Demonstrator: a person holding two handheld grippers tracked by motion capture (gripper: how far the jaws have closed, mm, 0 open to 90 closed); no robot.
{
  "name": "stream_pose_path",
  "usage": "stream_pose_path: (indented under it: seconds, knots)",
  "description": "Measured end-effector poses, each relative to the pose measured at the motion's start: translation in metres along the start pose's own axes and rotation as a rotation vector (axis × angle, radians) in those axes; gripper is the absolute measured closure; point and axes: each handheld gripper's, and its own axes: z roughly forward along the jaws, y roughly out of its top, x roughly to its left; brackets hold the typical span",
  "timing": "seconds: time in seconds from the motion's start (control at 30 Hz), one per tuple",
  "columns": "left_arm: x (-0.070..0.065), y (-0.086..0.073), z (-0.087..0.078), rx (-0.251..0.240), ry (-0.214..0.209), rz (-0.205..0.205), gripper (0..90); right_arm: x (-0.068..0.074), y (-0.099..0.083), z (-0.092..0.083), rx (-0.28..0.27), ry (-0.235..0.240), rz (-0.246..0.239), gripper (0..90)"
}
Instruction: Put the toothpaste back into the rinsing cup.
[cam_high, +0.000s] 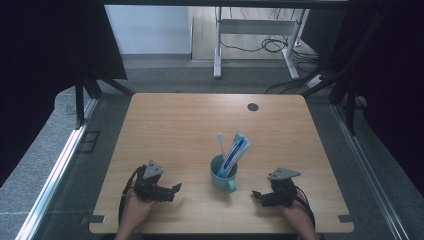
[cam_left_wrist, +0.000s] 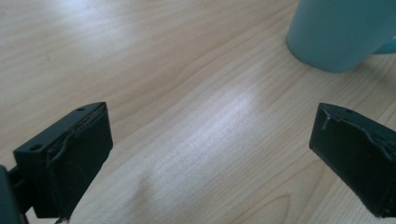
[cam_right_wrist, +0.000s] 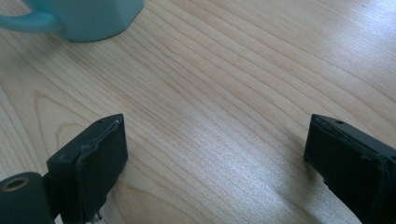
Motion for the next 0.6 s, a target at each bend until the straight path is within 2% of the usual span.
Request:
stream_pose_path:
  seconds: [0.3, 0.43, 0.6]
  knots:
    - [-0.006, -0.017, 0.015, 0.044, -0.010, -0.007, 0.0, 0.000, 0.000, 0.000, 0.000, 0.001, 0.000, 5.9]
    - [-0.009, -0.021, 0.022, 0.091, -0.006, 0.000, 0.0, 0.000, 0.000, 0.000, -0.001, 0.002, 0.002, 5.9]
    - [-0.012, -0.021, 0.024, 0.126, 0.024, 0.026, 0.1, 0.000, 0.000, 0.000, 0.000, 0.000, 0.000, 6.0]
